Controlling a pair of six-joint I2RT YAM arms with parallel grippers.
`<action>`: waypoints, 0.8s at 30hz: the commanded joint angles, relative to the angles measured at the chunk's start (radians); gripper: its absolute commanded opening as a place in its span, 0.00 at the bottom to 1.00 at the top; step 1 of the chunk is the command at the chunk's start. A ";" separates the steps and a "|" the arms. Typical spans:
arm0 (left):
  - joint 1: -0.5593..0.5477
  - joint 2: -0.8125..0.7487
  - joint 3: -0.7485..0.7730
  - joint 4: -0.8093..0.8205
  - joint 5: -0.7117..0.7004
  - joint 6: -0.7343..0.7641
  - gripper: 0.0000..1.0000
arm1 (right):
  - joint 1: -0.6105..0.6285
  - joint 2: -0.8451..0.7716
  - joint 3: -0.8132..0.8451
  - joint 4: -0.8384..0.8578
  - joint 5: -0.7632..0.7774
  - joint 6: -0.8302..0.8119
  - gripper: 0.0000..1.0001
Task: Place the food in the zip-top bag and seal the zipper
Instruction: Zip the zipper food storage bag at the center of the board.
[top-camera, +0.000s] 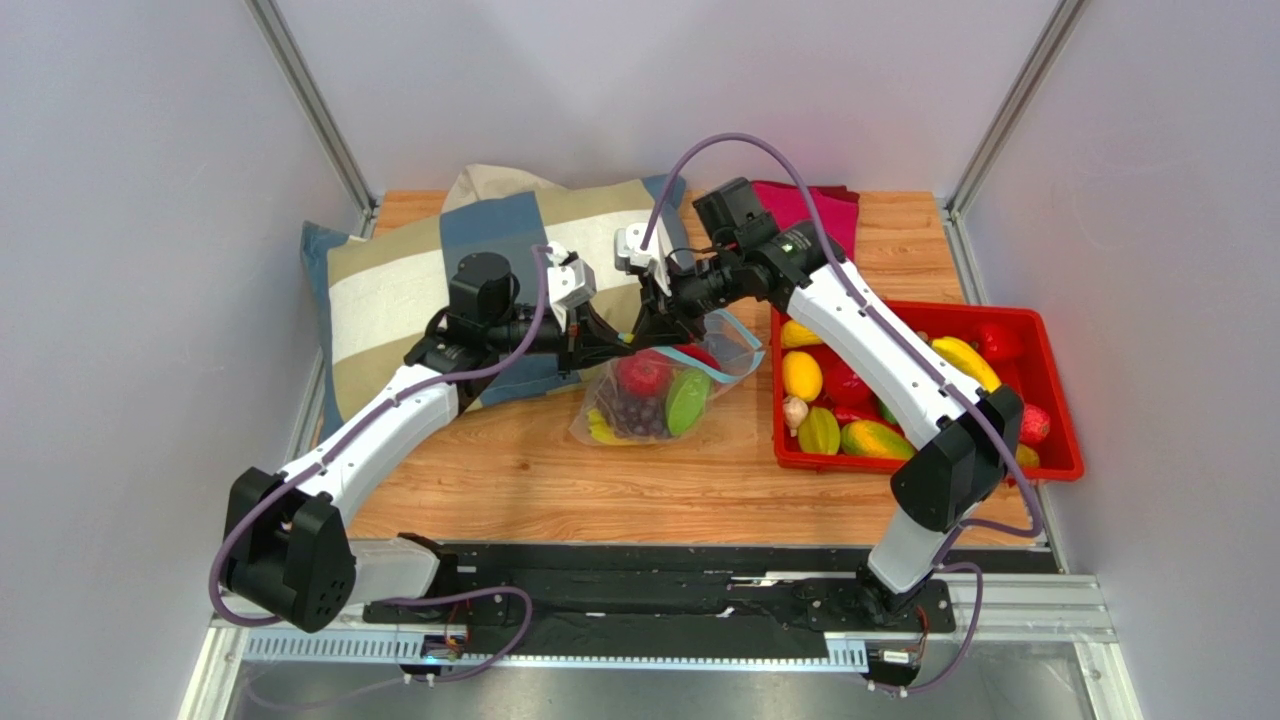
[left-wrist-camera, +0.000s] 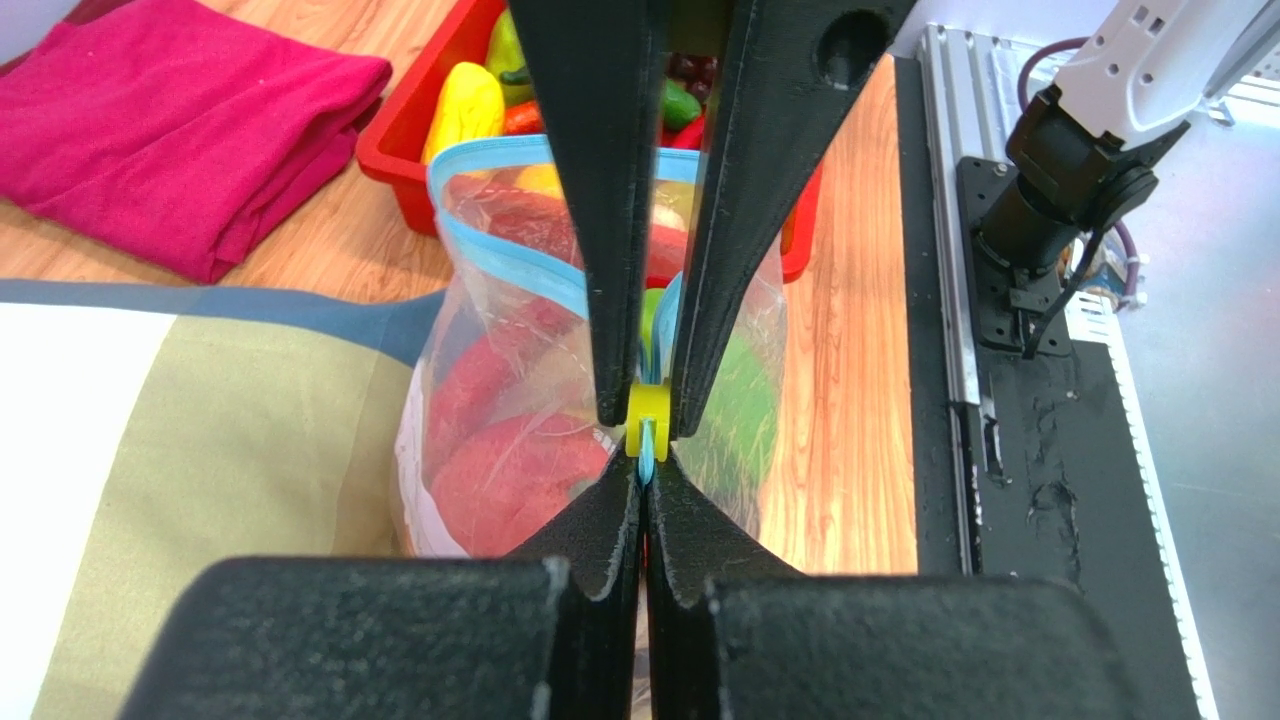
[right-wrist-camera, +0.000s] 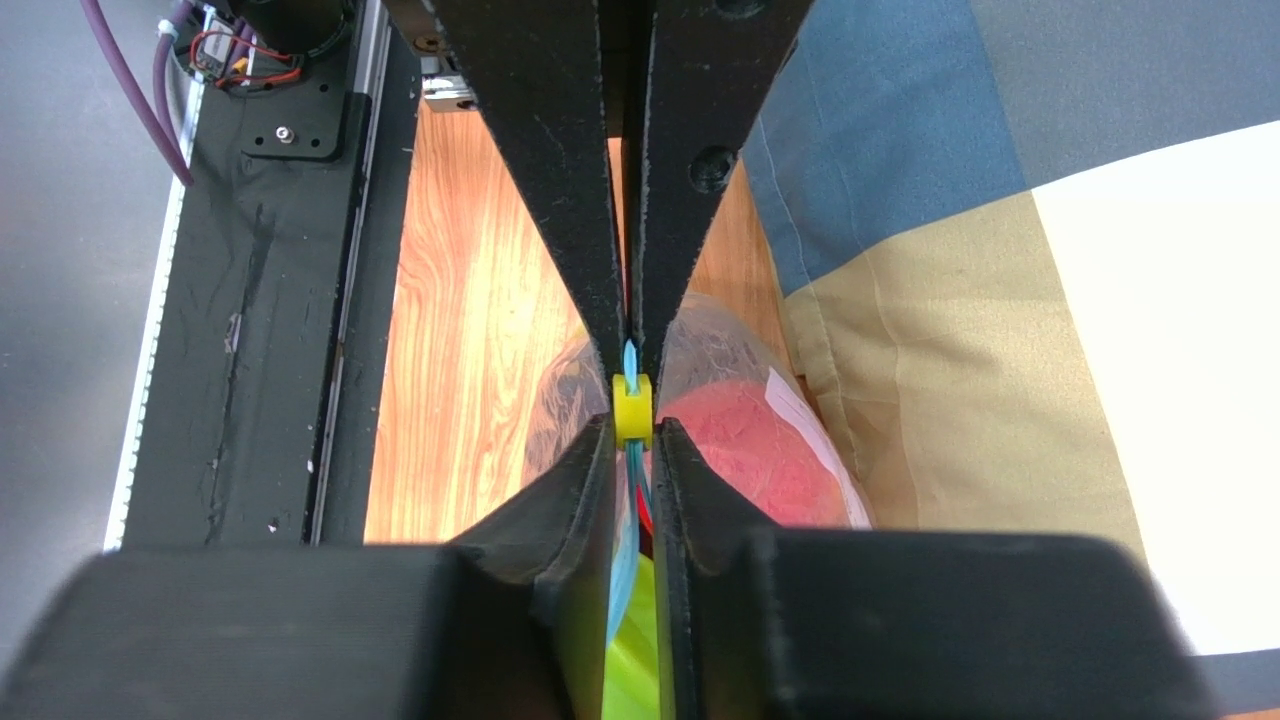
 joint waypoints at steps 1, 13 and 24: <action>-0.005 -0.037 0.048 0.013 0.014 0.033 0.00 | 0.005 -0.007 0.000 0.021 0.017 -0.018 0.06; -0.007 -0.036 0.056 -0.011 0.012 0.049 0.00 | 0.006 0.021 0.075 -0.007 -0.023 0.063 0.26; -0.016 -0.046 0.042 -0.021 -0.003 0.063 0.00 | 0.008 0.024 0.080 -0.022 -0.021 0.048 0.10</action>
